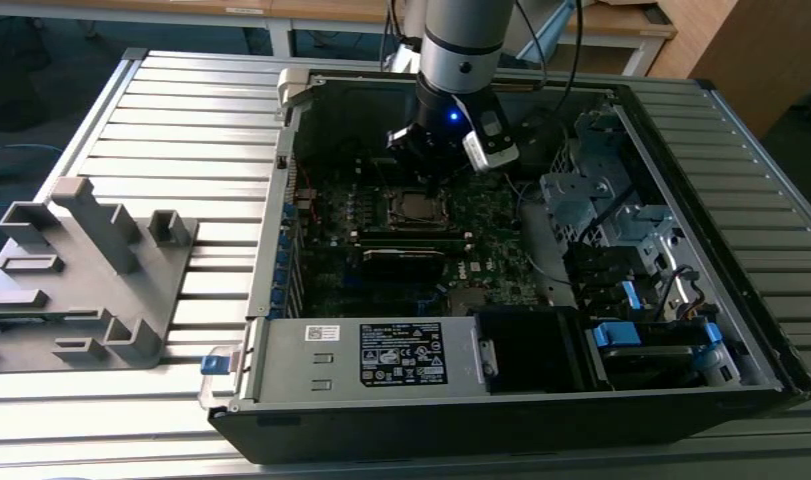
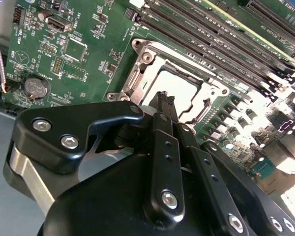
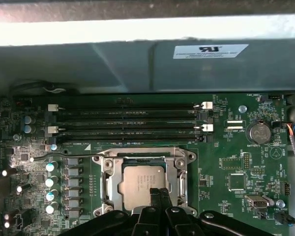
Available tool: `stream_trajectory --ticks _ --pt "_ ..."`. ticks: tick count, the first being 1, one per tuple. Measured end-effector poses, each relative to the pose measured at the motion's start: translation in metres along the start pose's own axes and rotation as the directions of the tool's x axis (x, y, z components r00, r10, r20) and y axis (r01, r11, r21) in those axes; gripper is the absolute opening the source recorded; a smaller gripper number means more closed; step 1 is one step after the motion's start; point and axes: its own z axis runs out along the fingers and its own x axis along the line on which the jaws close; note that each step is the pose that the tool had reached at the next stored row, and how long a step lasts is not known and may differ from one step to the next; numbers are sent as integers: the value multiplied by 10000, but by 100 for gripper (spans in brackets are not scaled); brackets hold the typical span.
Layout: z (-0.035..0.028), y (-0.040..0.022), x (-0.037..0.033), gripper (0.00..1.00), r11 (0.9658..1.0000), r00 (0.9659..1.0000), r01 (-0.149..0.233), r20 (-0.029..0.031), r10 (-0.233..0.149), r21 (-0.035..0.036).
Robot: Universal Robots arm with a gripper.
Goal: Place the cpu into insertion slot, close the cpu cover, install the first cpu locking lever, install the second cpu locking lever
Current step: 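Close the cpu cover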
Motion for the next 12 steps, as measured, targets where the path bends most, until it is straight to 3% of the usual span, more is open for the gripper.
stream_trajectory --ticks 6,12 --pt "18 -3 76 10 10000 10000 1 1 -1 -3" --pt "57 -7 101 10 10000 10000 1 2 -1 -2"
